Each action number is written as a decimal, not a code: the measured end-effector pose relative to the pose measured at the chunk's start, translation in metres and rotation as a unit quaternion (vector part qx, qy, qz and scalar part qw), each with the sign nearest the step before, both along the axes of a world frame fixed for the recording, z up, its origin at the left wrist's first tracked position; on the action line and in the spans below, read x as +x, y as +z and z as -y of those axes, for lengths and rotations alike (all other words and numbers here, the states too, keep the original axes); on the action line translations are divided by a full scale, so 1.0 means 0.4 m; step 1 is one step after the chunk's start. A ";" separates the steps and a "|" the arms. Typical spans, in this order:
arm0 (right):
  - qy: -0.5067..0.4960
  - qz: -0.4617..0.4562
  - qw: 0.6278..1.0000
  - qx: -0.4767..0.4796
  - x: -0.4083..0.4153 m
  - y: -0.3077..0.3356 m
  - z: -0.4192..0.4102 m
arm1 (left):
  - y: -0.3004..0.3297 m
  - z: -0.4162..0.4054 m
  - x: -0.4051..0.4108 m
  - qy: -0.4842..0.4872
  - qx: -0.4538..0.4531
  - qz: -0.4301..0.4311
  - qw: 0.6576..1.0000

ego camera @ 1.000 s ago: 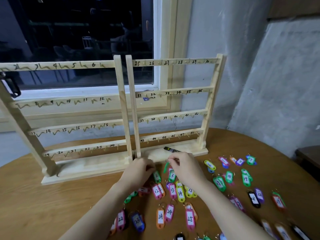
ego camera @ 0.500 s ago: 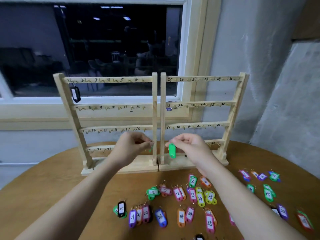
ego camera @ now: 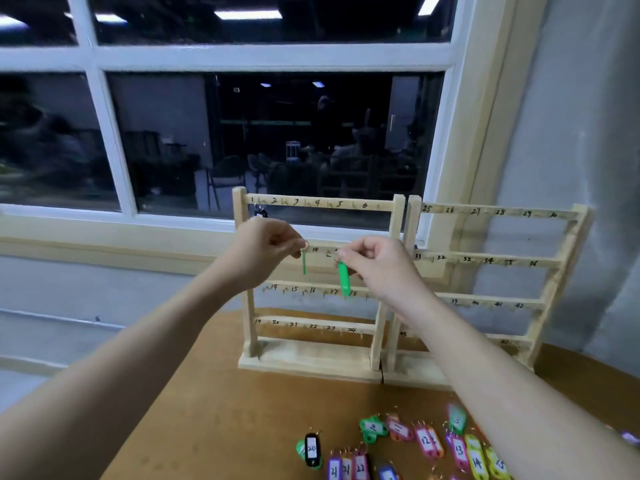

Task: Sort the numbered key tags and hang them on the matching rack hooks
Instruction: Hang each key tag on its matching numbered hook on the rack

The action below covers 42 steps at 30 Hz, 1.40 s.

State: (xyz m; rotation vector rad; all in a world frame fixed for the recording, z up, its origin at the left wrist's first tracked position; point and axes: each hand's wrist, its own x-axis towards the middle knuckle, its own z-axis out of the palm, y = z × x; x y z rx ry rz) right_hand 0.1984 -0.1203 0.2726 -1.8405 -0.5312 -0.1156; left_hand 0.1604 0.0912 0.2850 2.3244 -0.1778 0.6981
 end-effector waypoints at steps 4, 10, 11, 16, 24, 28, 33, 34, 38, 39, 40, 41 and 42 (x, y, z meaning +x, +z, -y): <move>-0.042 0.005 0.999 0.010 0.021 0.039 -0.065 | 0.038 -0.044 0.023 0.051 -0.053 0.024 0.997; -0.059 0.026 0.998 0.019 0.041 0.086 -0.128 | 0.074 -0.056 0.066 0.090 -0.111 0.046 0.989; -0.061 0.034 0.997 0.016 0.042 0.092 -0.133 | 0.078 -0.058 0.071 0.097 -0.107 0.046 0.988; -0.039 0.063 0.997 -0.008 0.051 0.111 -0.152 | 0.101 -0.060 0.091 0.124 -0.064 0.044 0.989; -0.033 0.113 0.992 -0.050 0.074 0.146 -0.184 | 0.098 -0.066 0.119 0.168 -0.004 0.001 0.986; -0.042 0.100 0.993 -0.043 0.083 0.146 -0.221 | 0.079 -0.074 0.123 0.175 0.009 0.004 0.984; -0.094 0.103 0.989 -0.041 0.091 0.137 -0.273 | 0.054 -0.094 0.128 0.184 0.031 0.023 0.982; -0.105 0.101 0.988 -0.042 0.094 0.138 -0.281 | 0.050 -0.097 0.124 0.182 0.034 0.023 0.982; -0.130 0.094 0.985 -0.063 0.102 0.143 -0.306 | 0.037 -0.109 0.107 0.153 0.021 0.028 0.988; -0.136 0.093 0.984 -0.070 0.104 0.143 -0.310 | 0.035 -0.112 0.102 0.150 0.021 0.030 0.988; -0.142 0.091 0.982 -0.079 0.105 0.142 -0.314 | 0.033 -0.114 0.098 0.149 0.022 0.030 0.988; -0.150 0.090 0.980 -0.091 0.106 0.139 -0.317 | 0.031 -0.115 0.094 0.146 0.024 0.031 0.988; -0.159 0.090 0.978 -0.103 0.107 0.136 -0.320 | 0.030 -0.115 0.089 0.142 0.027 0.031 0.989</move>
